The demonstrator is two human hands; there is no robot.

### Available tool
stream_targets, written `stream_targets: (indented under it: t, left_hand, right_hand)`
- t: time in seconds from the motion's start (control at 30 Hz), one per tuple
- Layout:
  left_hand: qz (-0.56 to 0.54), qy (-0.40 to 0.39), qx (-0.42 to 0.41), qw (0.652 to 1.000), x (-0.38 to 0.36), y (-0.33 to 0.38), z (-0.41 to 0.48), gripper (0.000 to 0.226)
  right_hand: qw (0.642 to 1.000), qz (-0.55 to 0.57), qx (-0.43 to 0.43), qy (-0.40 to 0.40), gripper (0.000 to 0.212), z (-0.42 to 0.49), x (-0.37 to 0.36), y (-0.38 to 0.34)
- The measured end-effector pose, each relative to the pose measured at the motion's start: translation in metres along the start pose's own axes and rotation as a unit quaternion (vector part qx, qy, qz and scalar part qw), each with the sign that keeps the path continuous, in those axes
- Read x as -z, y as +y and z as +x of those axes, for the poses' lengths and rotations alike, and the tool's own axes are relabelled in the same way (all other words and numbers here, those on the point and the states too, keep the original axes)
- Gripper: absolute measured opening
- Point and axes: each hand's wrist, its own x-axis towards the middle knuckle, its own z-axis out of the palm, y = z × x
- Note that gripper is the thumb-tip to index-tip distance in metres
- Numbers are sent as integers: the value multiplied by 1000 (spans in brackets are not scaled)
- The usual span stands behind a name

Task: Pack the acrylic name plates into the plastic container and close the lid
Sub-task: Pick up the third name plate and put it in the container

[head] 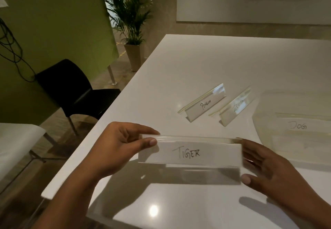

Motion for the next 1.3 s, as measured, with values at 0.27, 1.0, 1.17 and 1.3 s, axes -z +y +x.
stream_targets:
  t: [0.27, 1.0, 1.17, 1.3]
  left_hand:
    - [-87, -56, -35, 994, -52, 16, 2, 19]
    - [-379, -41, 39, 924, -107, 29, -3, 71]
    - [-373, -40, 23, 927, -104, 33, -2, 64]
    - [-370, -34, 30, 928, -104, 36, -2, 65]
  right_hand:
    - [989, 31, 35, 140, 46, -24, 12, -22]
    - [928, 291, 0, 231, 67, -32, 17, -19]
    - [935, 263, 23, 237, 41, -28, 19, -19]
    - [936, 265, 25, 229, 39, -26, 19, -20]
